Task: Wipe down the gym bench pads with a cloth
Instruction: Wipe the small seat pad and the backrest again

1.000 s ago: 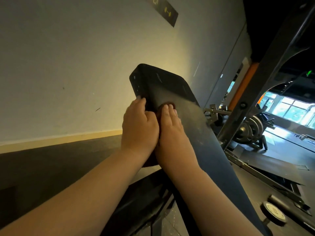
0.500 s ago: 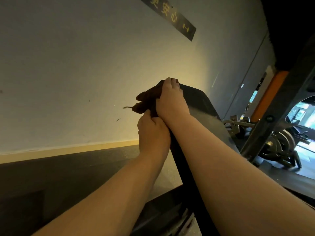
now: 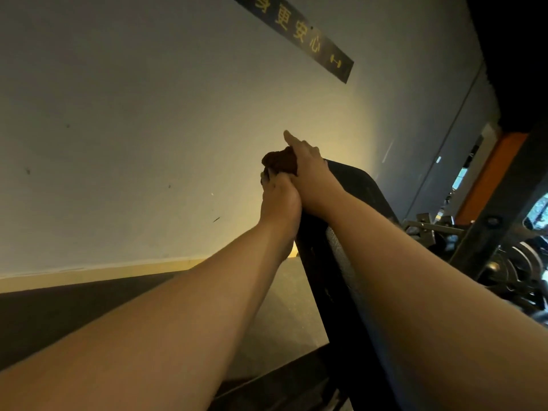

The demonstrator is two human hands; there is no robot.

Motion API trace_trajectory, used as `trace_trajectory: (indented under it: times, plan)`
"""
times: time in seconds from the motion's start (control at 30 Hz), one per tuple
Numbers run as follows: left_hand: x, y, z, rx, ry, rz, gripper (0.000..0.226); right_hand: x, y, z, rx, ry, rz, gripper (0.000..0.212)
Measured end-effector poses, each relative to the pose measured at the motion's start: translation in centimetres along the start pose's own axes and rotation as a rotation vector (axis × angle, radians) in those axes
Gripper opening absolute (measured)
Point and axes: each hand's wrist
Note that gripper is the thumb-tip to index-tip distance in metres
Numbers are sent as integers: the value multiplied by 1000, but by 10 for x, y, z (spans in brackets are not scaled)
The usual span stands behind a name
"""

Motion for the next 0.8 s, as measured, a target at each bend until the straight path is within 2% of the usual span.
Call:
trace_trajectory:
  times: [0.1,0.17,0.23,0.3,0.37,0.47,0.57,0.63,0.7,0.77,0.8]
  plan:
    - [-9,2,-6,21,100,54,60,8,-3,-17,27,-57,126,57]
    - [-16,2,-30,64,138,73,59,10,-6,-36,23,-88,81,48]
    - [-25,0,-59,67,141,76,55,13,-7,-63,14,-87,11,56]
    - [-32,-3,-78,28,164,123,41,18,-8,-89,37,-77,8,60]
    - [-30,-1,-72,23,194,152,28,24,-10,-95,75,-89,45,49]
    - [-14,13,-36,11,307,292,44,40,-7,-67,119,-28,137,57]
    - [2,26,-4,-27,355,536,60,48,3,-36,198,119,52,74]
    - [1,27,2,-25,385,607,61,44,5,-36,257,-15,108,82]
    - [-4,20,-4,-7,469,579,56,41,0,-47,235,-226,148,74]
    - [-4,14,-9,13,539,515,54,56,-3,-51,161,-271,112,63]
    - [-3,12,-11,15,562,535,56,68,-3,-50,135,-234,82,59]
Point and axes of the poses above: each hand's wrist, its own z-axis towards the middle knuckle, its own y-axis out of the palm, x = y × z, and after that the axes turned 13 degrees about -z, right-handed
